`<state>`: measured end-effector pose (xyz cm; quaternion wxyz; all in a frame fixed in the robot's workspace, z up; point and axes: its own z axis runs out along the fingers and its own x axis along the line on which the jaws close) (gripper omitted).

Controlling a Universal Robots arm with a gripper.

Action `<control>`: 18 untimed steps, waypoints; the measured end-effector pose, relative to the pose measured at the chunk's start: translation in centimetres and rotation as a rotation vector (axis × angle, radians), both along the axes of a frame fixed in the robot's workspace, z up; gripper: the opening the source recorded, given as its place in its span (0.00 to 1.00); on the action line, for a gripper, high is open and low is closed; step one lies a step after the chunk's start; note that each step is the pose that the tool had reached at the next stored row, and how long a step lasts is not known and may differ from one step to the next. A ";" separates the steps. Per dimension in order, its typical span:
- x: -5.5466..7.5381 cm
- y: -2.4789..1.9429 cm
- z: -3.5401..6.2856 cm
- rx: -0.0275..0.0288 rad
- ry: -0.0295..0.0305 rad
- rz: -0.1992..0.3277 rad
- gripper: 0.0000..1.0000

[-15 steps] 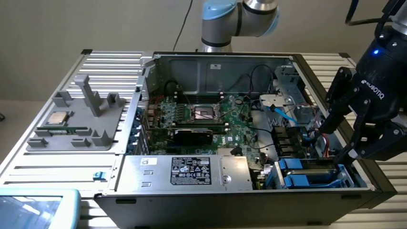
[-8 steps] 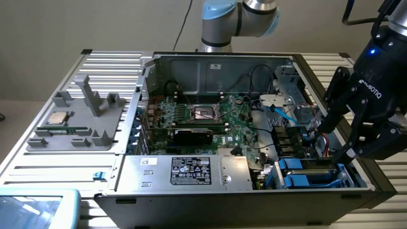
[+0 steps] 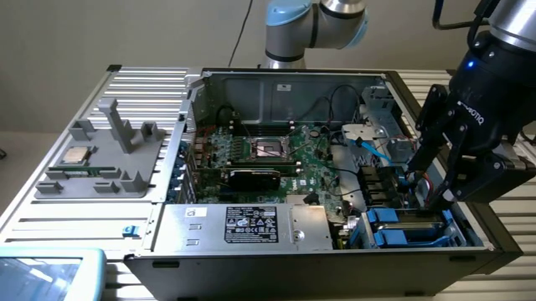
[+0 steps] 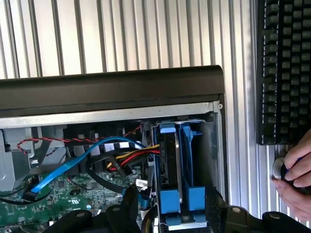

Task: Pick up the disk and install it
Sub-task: 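Insert the first disk wire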

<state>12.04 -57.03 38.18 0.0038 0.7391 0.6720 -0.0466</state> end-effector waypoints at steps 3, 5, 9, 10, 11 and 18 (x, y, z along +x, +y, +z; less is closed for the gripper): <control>-0.3 0.32 -0.03 -0.0008 -0.0046 0.000 0.66; -0.3 0.40 -0.04 -0.0042 -0.0046 0.000 0.66; -0.3 1.27 -0.03 -0.0118 -0.0057 0.000 0.66; -0.3 1.57 -0.04 -0.0130 -0.0061 0.000 0.66; -0.3 1.76 -0.03 -0.0149 -0.0067 0.000 0.66; -0.3 1.87 -0.04 -0.0559 -0.0302 -0.008 0.66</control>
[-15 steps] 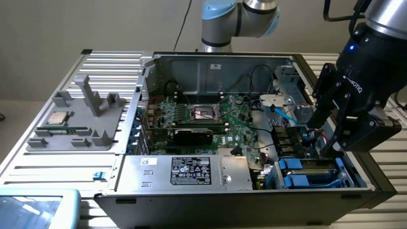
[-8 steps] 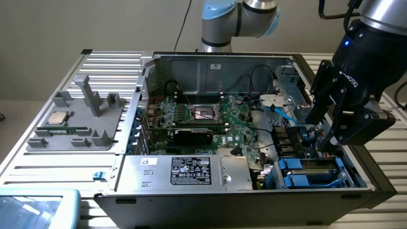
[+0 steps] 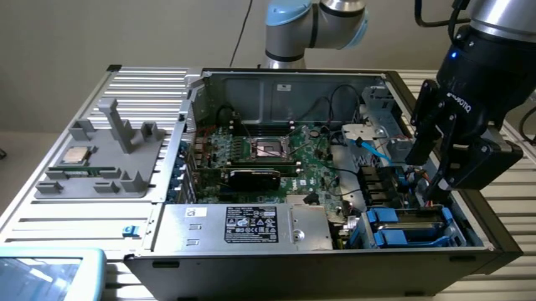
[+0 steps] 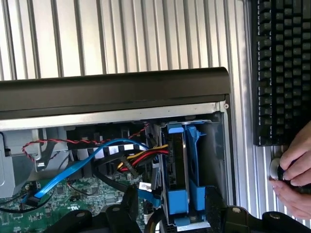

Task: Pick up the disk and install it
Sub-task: 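Insert the first disk wire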

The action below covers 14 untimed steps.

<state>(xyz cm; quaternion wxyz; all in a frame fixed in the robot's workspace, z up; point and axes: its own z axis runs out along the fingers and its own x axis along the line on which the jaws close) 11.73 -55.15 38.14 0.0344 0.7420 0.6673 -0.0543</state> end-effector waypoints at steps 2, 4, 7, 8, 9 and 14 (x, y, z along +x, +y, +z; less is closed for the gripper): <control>0.0 0.00 0.01 -0.0002 0.0000 0.000 0.66; -0.1 0.00 0.01 -0.0002 -0.0013 -0.007 0.66; -0.1 0.01 0.00 0.0000 -0.0038 -0.030 0.66; -0.1 0.01 0.00 -0.0001 -0.0046 -0.040 0.66; -0.1 0.01 0.01 -0.0004 -0.0052 -0.051 0.66; -0.1 0.00 0.00 -0.0150 -0.0103 -0.099 0.66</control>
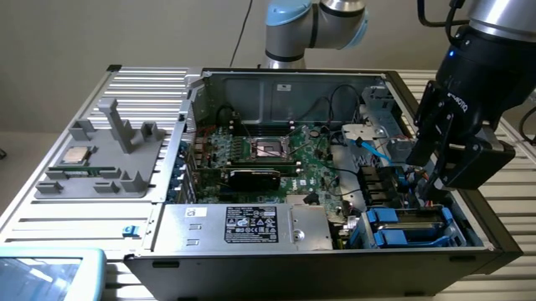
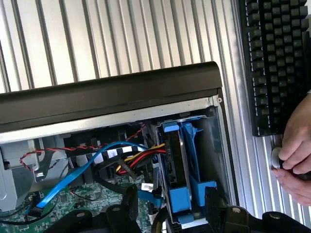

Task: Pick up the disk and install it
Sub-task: 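Insert the first disk wire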

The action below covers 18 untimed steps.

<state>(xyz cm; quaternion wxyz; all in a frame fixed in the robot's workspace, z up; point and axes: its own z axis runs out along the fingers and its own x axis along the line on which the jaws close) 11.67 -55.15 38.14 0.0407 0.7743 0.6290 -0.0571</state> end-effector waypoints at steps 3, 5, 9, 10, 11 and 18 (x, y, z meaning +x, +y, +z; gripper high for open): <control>0.0 0.00 -0.01 -0.0294 -0.0178 -0.015 0.66; 0.0 0.00 -0.03 -0.0473 -0.0309 -0.025 0.66; -0.1 0.00 -0.10 -0.0572 -0.0432 -0.033 0.66; -0.1 0.00 -0.10 -0.0575 -0.0433 -0.033 0.66; -0.2 0.02 -0.09 -0.0576 -0.0435 -0.033 0.66; -1.3 0.07 -0.44 -0.0603 -0.0844 -0.029 0.66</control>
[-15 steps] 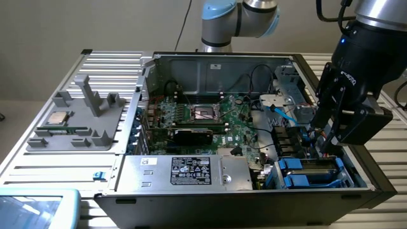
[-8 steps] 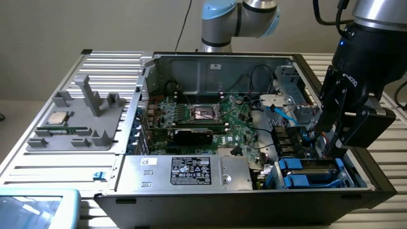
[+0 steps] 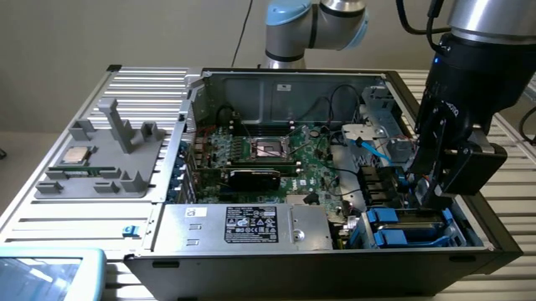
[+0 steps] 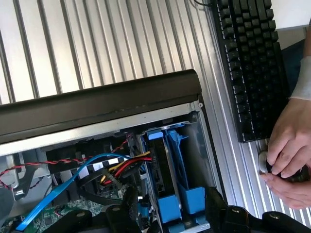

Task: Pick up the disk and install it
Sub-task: 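Insert the first disk wire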

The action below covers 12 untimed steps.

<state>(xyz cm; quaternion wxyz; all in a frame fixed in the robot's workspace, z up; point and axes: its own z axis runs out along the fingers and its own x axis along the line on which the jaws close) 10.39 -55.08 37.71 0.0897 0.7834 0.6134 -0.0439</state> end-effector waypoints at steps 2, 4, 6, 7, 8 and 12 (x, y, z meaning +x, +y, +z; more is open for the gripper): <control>-0.1 0.01 -0.03 -0.0055 -0.0046 0.010 0.66; -0.2 0.02 -0.05 -0.0103 -0.0059 0.015 0.66; -0.2 0.07 -0.11 -0.0157 -0.0083 0.025 0.66; -0.2 0.14 -0.18 -0.0179 -0.0086 0.035 0.66; -0.2 0.25 -0.26 -0.0201 -0.0094 0.042 0.66; -0.5 1.03 -0.73 -0.0266 -0.0119 0.058 0.66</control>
